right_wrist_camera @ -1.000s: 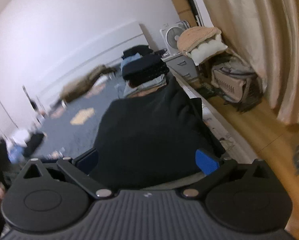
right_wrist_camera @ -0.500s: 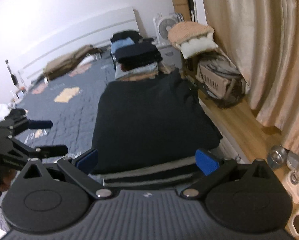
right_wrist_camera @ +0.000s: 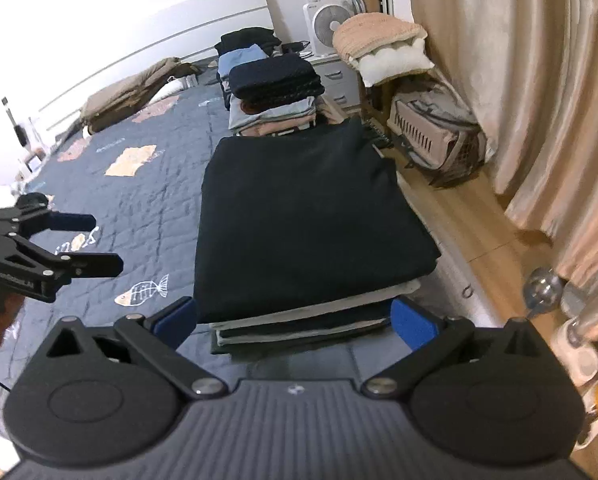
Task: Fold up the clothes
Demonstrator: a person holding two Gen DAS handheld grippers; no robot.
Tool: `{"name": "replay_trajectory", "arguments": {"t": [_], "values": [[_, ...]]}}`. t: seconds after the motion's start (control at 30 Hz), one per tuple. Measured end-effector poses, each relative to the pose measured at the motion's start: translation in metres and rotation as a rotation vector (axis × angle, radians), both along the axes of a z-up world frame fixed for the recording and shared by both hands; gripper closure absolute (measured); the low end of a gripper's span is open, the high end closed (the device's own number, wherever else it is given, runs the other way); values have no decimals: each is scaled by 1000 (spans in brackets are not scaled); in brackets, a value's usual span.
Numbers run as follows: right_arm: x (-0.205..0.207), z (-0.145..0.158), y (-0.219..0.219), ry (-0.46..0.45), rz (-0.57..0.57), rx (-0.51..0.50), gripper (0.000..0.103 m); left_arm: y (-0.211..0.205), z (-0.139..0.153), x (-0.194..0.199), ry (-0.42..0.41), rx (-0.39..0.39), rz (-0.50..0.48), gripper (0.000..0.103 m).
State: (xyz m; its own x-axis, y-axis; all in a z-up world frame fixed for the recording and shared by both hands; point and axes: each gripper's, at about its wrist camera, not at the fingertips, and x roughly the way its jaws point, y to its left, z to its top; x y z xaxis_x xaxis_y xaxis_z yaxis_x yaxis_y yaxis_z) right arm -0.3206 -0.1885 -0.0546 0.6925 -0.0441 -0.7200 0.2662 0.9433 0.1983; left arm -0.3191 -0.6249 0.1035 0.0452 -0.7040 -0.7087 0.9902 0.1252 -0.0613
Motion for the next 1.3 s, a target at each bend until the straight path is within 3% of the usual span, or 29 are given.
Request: {"name": "replay_trajectory", "arguments": {"t": [0.4, 0.57, 1.3], "values": [[6, 34, 11, -8, 12, -60, 0, -1, 13, -5, -30, 13, -27, 0], [10, 41, 15, 5, 39, -54, 0, -2, 15, -5, -72, 27, -26, 0], [14, 56, 20, 17, 59, -66, 0, -6, 27, -10, -120, 35, -48, 0]]}}
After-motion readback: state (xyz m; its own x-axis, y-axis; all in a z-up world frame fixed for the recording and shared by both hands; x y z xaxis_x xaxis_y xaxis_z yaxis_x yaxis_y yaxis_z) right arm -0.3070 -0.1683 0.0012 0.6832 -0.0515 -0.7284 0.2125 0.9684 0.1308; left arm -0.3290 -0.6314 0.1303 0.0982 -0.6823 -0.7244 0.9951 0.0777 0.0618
